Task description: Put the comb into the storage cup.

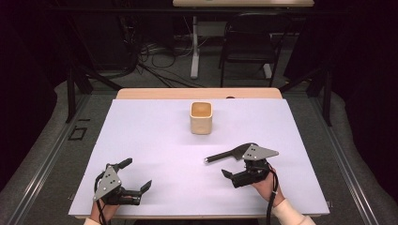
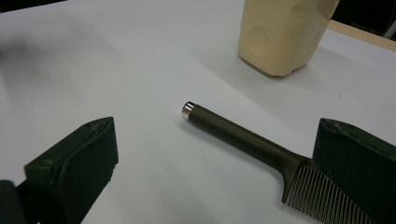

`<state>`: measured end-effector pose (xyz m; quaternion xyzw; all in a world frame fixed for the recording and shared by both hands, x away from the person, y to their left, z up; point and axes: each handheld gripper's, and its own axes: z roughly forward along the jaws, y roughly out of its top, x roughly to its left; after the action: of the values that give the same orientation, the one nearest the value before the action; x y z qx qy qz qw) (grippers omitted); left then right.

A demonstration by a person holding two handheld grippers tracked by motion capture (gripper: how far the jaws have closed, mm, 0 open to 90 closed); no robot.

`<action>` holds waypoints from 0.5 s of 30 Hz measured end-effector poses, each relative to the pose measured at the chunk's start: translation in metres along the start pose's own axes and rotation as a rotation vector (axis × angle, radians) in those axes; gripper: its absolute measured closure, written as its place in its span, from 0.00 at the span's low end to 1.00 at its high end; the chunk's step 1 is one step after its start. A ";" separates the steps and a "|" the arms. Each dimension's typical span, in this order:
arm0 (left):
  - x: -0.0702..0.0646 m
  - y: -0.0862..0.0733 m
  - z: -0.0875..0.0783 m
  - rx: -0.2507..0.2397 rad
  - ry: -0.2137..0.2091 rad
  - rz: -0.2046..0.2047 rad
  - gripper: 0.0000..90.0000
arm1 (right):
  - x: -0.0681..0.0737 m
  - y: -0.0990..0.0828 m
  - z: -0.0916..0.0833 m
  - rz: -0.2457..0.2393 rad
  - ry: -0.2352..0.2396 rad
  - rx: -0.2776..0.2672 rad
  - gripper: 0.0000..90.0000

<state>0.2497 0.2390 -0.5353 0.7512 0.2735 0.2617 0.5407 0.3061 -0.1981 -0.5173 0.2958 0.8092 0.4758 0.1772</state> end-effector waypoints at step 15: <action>0.000 0.000 0.000 0.000 0.008 -0.001 0.00 | -0.005 0.007 0.018 0.023 0.010 0.026 0.00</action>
<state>0.2494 0.2394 -0.5355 0.7502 0.2759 0.2643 0.5396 0.3222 -0.1866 -0.5194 0.3048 0.8126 0.4689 0.1640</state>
